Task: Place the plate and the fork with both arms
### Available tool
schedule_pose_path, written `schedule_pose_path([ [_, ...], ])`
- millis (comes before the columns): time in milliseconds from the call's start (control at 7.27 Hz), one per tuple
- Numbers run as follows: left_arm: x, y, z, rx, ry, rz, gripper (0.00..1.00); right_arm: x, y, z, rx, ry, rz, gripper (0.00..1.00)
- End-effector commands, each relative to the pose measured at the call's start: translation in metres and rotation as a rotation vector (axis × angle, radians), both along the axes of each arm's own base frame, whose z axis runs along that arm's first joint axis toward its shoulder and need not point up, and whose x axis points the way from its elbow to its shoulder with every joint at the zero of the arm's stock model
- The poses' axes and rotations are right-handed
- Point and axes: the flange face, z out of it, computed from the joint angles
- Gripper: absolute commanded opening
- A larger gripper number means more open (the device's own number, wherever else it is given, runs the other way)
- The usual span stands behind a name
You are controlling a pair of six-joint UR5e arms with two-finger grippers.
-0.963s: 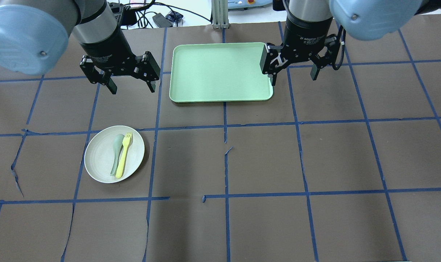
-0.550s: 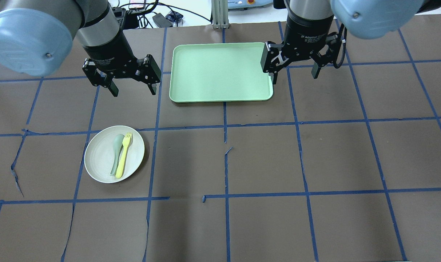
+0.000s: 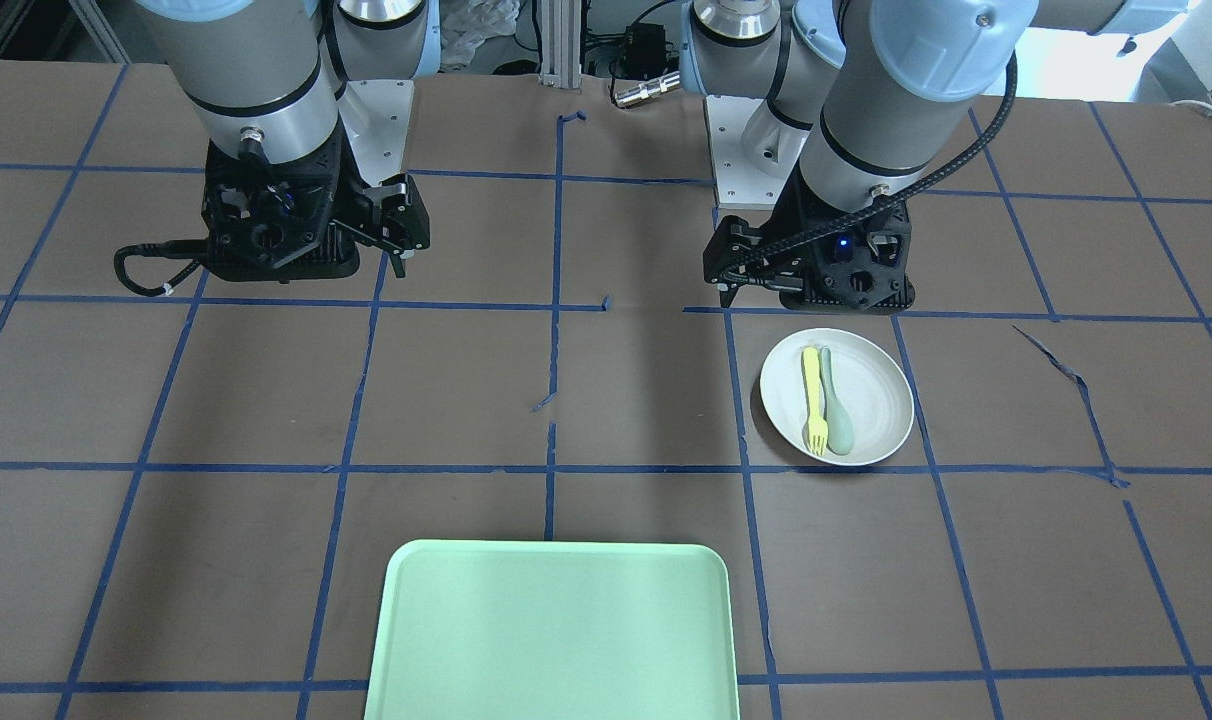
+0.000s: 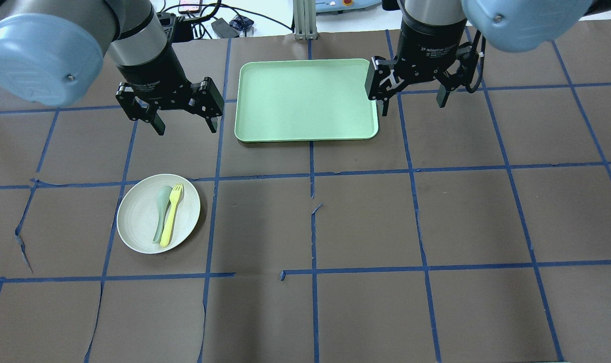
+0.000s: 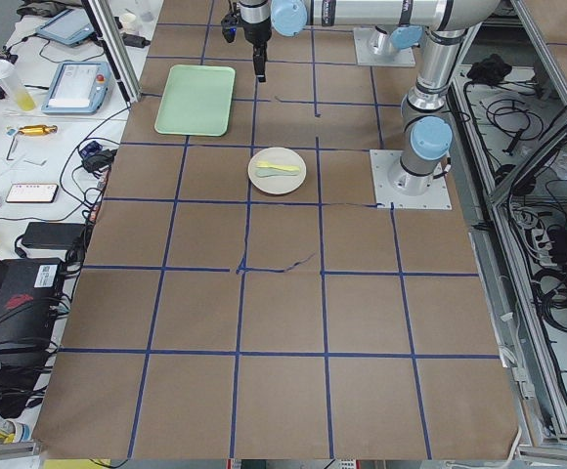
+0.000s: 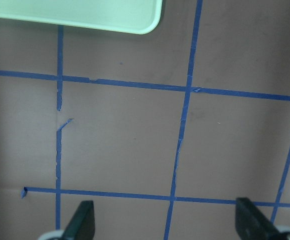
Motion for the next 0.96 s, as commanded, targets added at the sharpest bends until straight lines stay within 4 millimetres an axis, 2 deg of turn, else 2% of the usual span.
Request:
schedule_pose_path([
  [0, 0.000, -0.002, 0.000, -0.002, 0.001, 0.014, 1.00, 0.003, 0.003, -0.007, 0.024, 0.010, 0.010, 1.00],
  [275, 0.009, -0.005, -0.003, 0.000, -0.001, 0.017, 1.00, 0.005, 0.001, -0.009, 0.026, 0.008, 0.014, 1.00],
  [550, 0.037, -0.009, 0.001, 0.002, -0.006, 0.068, 1.00, 0.007, 0.002, -0.013, 0.041, 0.008, 0.014, 1.00],
  [825, 0.046, -0.006, -0.003, 0.017, -0.018, 0.081, 1.00, 0.006, 0.001, -0.014, 0.043, 0.009, 0.014, 1.00],
])
